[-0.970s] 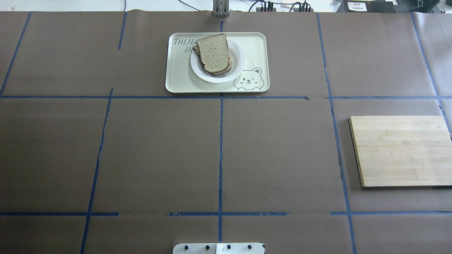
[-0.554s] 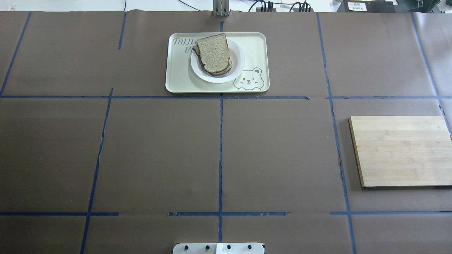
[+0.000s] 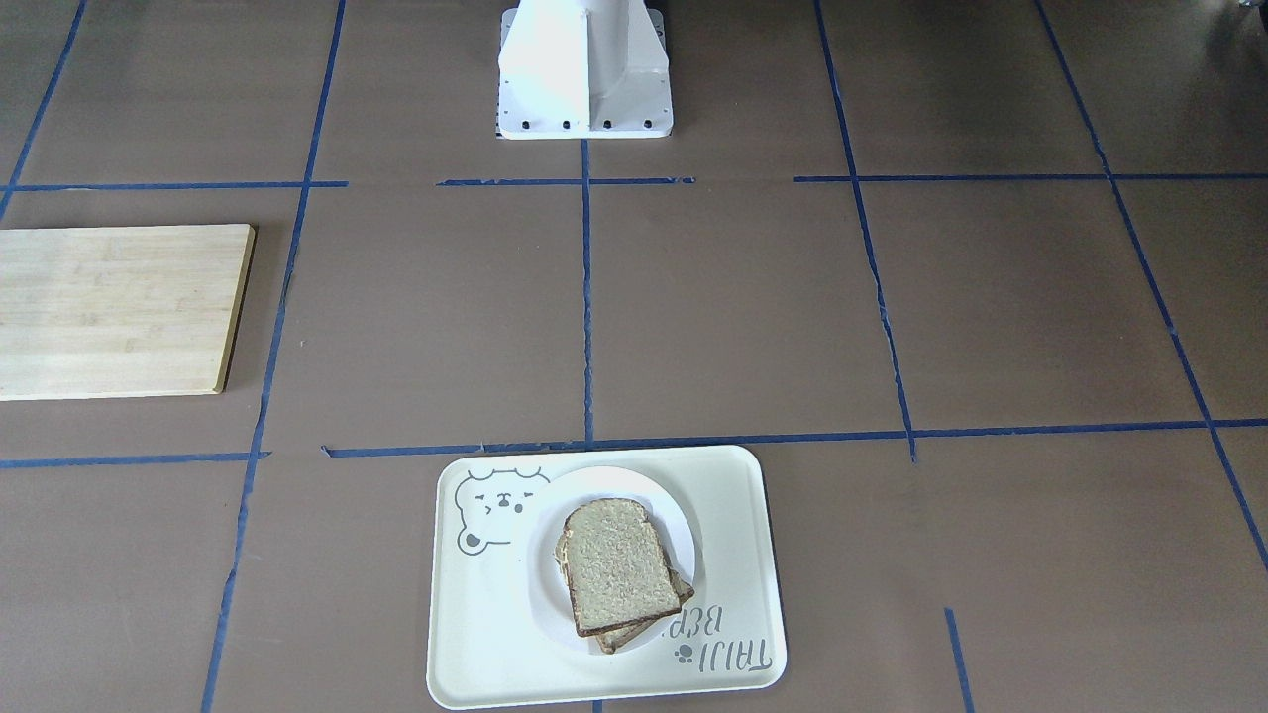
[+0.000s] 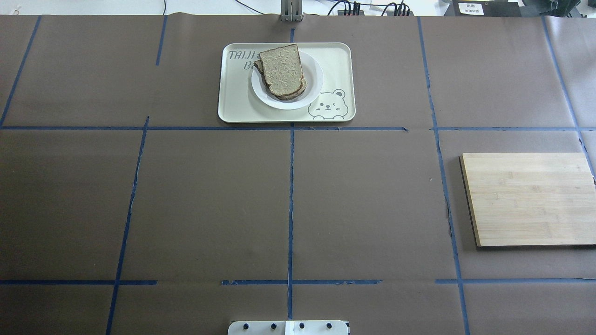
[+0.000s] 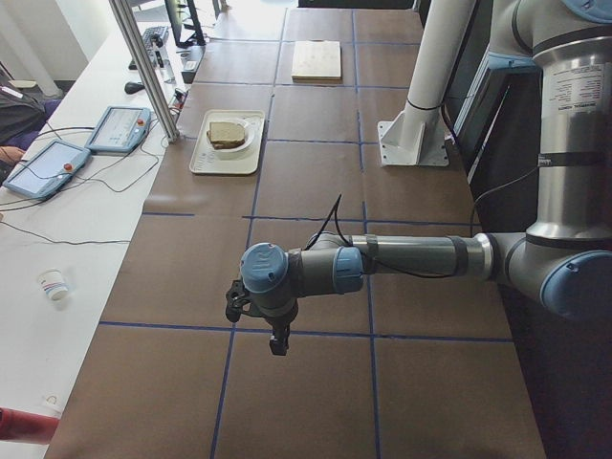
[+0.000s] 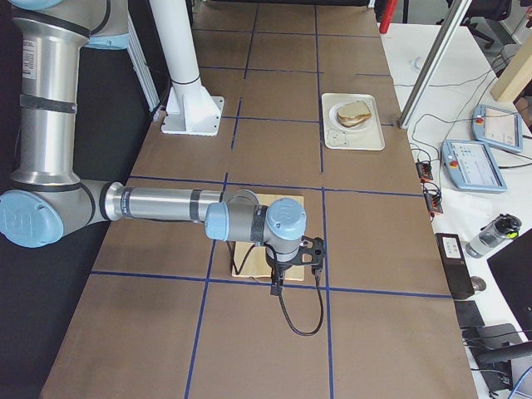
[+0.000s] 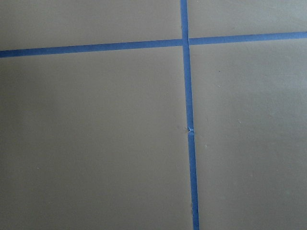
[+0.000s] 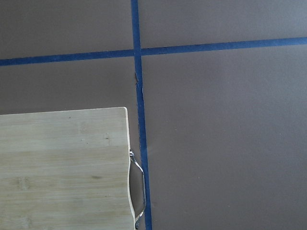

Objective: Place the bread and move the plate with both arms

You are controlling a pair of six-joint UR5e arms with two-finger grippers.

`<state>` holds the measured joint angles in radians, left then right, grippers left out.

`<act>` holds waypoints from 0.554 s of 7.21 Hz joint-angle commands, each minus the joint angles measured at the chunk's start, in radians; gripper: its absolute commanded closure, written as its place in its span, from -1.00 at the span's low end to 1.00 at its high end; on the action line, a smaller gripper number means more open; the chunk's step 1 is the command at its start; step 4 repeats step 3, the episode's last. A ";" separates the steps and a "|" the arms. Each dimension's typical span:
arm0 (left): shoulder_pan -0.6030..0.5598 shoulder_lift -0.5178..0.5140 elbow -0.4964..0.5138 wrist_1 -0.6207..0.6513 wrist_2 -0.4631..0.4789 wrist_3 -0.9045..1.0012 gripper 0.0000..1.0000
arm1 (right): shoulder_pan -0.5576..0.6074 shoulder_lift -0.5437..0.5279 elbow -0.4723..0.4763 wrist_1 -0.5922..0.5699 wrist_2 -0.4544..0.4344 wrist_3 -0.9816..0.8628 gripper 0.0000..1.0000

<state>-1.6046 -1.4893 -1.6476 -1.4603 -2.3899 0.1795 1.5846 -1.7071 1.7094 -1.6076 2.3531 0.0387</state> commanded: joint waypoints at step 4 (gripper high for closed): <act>0.000 0.000 0.003 0.000 0.000 0.000 -1.00 | 0.000 0.003 0.003 0.000 0.000 0.007 -1.00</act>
